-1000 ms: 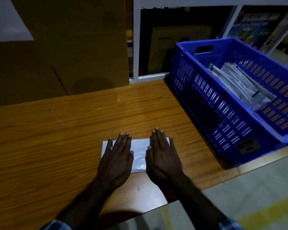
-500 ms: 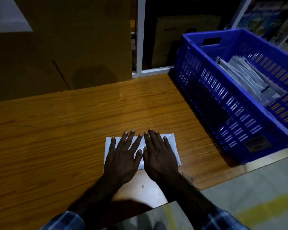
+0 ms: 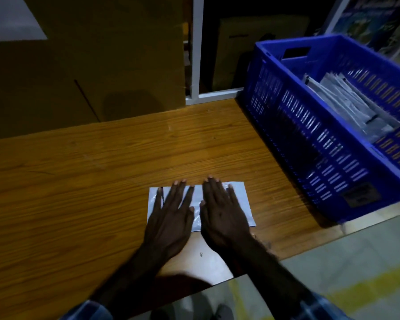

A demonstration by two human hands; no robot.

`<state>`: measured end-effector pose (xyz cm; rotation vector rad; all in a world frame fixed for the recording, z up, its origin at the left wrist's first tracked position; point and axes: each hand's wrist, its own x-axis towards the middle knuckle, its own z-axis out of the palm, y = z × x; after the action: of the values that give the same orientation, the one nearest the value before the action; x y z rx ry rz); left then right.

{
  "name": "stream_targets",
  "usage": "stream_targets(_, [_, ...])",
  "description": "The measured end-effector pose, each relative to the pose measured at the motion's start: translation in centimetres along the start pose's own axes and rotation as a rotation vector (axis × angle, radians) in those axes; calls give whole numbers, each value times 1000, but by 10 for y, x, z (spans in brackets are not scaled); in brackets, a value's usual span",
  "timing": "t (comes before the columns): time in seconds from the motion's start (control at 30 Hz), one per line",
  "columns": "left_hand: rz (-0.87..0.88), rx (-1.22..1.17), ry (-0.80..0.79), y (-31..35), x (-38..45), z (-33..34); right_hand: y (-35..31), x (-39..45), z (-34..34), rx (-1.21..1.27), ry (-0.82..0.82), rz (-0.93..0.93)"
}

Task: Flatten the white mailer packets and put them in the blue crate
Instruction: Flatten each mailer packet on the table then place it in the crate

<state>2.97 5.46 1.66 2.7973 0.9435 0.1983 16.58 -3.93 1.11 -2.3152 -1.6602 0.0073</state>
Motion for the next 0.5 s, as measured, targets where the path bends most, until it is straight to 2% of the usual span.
stream_targets(0.17, [32,14,-35,1,0,5,4,-4,5,-11,-36,-4])
stream_targets(0.37, [-96,16,-63,-38,-19,-7,59,-22,-12,-102,-44,239])
stream_targets(0.43, [-135,-27,-75,-59,-31,-16,70,-27,-22,-68,-56,194])
stream_targets(0.5, [-129,-79,-92,-69,-39,-26,66,-27,-32,2,-89,51])
